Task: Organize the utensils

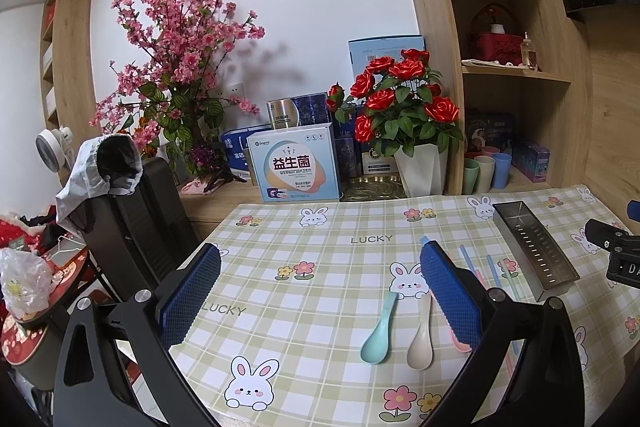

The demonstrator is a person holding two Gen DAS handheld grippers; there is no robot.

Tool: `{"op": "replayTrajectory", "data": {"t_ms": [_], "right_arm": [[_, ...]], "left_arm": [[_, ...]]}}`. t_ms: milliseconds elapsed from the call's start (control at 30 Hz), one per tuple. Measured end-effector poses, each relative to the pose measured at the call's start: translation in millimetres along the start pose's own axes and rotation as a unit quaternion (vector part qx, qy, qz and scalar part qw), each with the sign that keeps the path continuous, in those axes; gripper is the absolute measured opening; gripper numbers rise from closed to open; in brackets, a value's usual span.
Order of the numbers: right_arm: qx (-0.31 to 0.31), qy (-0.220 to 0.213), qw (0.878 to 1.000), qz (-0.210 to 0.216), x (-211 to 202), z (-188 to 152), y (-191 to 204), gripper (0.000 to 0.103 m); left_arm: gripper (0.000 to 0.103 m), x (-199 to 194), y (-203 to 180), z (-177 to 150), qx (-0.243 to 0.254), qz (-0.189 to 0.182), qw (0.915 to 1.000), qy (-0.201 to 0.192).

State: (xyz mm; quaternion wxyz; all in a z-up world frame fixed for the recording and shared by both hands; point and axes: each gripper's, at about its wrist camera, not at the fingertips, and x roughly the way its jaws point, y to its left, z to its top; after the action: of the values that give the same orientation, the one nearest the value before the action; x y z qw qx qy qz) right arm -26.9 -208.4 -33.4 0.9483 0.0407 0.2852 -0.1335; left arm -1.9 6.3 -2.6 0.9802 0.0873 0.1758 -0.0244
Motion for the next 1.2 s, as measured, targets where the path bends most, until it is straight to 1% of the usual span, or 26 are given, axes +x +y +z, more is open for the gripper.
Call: {"op": "replayTrajectory", "data": {"t_ms": [200, 433, 600, 700, 733, 767, 800, 833, 900, 933, 1000, 1067, 1133, 1200], "right_arm": [[0.003, 0.0, 1.0, 0.003, 0, -1, 1, 0.088], [0.024, 0.007, 0.999, 0.028, 14, -5, -10, 0.088], [0.02, 0.018, 0.999, 0.023, 35, -5, -14, 0.088], [0.021, 0.016, 1.0, 0.009, 48, -7, -18, 0.088], [0.02, 0.017, 1.0, 0.009, 53, -8, -19, 0.088], [0.019, 0.028, 0.999, 0.019, 59, -9, -19, 0.088], [0.019, 0.043, 0.999, 0.023, 66, -11, -20, 0.088], [0.018, 0.056, 0.998, 0.015, 73, -12, -20, 0.088], [0.015, 0.074, 0.997, 0.008, 85, -16, -20, 0.088], [0.015, 0.084, 0.996, 0.011, 92, -19, -21, 0.088], [0.016, 0.098, 0.995, 0.012, 102, -23, -21, 0.088], [0.016, 0.114, 0.993, 0.021, 114, -27, -20, 0.088], [0.014, 0.123, 0.992, 0.033, 122, -27, -18, 0.088], [0.012, 0.128, 0.991, 0.04, 130, -26, -15, 0.088]], "left_arm": [[0.098, 1, -3, 2, -0.003, -0.008, 1.0, 0.006], [0.098, 17, 4, 2, -0.013, -0.043, 0.9983, 0.036], [0.098, 47, 20, -2, -0.024, -0.056, 0.9964, 0.06], [0.098, 68, 30, -8, -0.028, -0.056, 0.9954, 0.072], [0.098, 77, 31, -11, -0.027, -0.054, 0.9949, 0.08], [0.098, 84, 33, -13, -0.027, -0.058, 0.9941, 0.088], [0.098, 92, 33, -16, -0.029, -0.065, 0.9925, 0.1], [0.097, 98, 35, -19, -0.032, -0.072, 0.9909, 0.109], [0.097, 113, 34, -27, -0.037, -0.088, 0.9866, 0.132], [0.095, 119, 32, -31, -0.035, -0.095, 0.9849, 0.141], [0.09, 128, 25, -39, -0.025, -0.108, 0.9821, 0.152], [0.083, 140, 13, -49, -0.005, -0.135, 0.9759, 0.172], [0.081, 148, 6, -57, 0.007, -0.153, 0.9704, 0.187], [0.077, 159, -4, -66, 0.023, -0.174, 0.9634, 0.202]]}}
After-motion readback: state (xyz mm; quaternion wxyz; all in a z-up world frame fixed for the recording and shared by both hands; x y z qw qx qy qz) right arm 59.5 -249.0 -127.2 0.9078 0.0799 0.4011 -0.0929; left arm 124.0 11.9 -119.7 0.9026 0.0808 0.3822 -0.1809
